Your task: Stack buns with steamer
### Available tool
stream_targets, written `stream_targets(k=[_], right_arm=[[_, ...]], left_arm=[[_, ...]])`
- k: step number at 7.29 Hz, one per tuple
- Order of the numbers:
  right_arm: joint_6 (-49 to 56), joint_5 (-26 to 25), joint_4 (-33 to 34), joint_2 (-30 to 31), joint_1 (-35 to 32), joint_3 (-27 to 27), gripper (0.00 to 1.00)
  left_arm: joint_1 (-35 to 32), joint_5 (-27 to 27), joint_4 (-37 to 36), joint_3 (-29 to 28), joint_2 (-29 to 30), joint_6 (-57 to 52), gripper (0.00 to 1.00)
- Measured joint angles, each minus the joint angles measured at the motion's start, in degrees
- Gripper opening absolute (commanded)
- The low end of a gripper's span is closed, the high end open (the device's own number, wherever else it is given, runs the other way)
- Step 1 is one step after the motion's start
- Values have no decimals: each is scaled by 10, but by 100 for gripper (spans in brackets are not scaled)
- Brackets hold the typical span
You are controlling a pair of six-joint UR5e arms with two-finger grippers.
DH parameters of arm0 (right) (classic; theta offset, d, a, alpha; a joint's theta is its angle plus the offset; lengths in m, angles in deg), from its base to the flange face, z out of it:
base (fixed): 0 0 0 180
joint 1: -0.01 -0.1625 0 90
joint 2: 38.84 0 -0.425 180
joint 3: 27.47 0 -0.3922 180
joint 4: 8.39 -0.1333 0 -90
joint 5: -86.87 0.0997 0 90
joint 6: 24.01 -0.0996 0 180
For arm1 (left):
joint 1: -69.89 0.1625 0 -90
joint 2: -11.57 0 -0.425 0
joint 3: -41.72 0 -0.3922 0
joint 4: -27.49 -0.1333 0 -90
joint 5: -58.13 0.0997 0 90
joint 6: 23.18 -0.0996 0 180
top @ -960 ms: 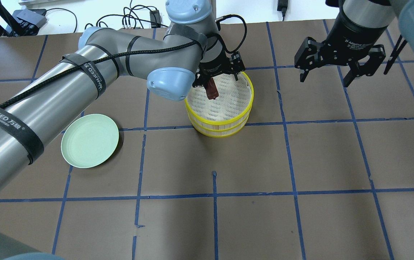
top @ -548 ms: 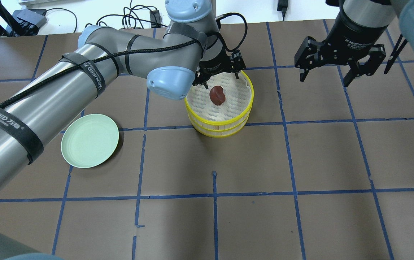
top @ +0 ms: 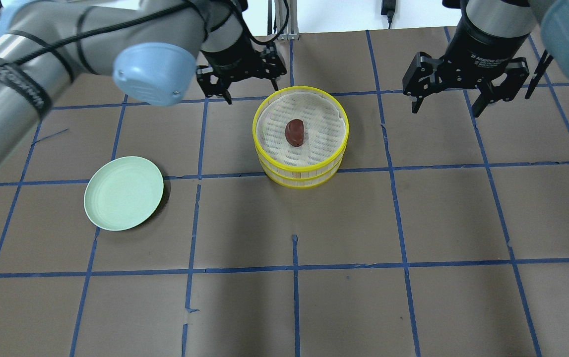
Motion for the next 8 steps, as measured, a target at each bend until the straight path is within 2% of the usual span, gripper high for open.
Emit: stream_targets(k=[2, 3, 5, 8], right_arm=[[-7, -4, 2, -2, -22, 0, 100], [-10, -2, 1, -2, -25, 0, 100], [-15, 1, -3, 1, -29, 1, 100], [-14, 4, -4, 2, -30, 0, 100]], left_arm=[[62, 47, 109, 15, -70, -105, 98], [75, 65, 136, 30, -94, -133, 98], [77, 73, 149, 57, -116, -149, 99], [76, 62, 164, 61, -125, -155, 99]])
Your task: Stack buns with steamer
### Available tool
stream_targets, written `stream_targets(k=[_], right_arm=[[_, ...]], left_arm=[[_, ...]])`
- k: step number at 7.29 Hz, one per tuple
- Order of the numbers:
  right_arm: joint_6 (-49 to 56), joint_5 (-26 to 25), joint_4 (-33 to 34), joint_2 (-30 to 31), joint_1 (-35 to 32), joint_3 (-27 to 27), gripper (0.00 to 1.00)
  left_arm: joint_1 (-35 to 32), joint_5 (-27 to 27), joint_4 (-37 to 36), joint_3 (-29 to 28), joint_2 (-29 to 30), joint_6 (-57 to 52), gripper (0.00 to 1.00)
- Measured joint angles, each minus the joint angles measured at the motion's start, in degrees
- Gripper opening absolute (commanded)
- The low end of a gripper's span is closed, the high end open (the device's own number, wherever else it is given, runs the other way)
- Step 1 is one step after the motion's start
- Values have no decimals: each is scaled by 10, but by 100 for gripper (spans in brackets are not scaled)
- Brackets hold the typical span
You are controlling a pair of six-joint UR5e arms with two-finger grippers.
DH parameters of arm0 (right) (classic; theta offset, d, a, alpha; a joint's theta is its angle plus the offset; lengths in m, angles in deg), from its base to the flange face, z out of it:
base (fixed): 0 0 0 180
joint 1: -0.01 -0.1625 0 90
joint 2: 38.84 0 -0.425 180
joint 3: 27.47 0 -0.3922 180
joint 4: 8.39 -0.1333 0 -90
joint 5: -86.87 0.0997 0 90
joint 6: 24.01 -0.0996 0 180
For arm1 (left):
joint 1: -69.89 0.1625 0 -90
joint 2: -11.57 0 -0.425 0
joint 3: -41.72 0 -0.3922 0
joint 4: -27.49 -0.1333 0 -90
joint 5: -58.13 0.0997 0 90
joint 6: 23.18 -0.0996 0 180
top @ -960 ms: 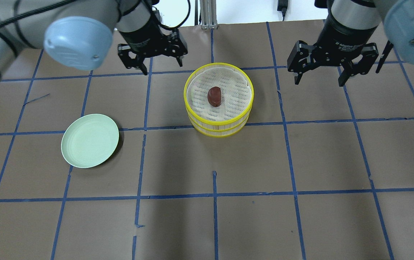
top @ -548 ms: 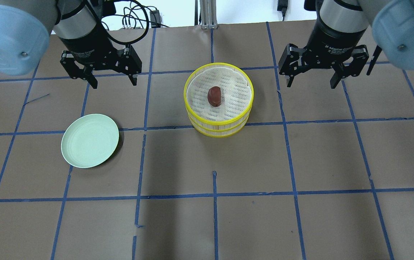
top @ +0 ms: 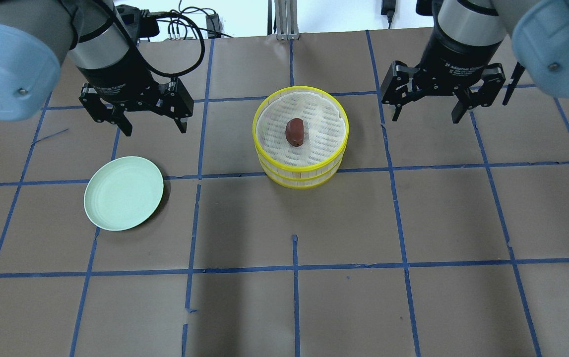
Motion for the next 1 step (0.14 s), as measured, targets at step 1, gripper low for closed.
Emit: stream_targets(k=[1], right_arm=[[0, 0, -1, 0, -1, 0, 100]], left_arm=[[0, -3, 5, -1, -1, 0, 99]])
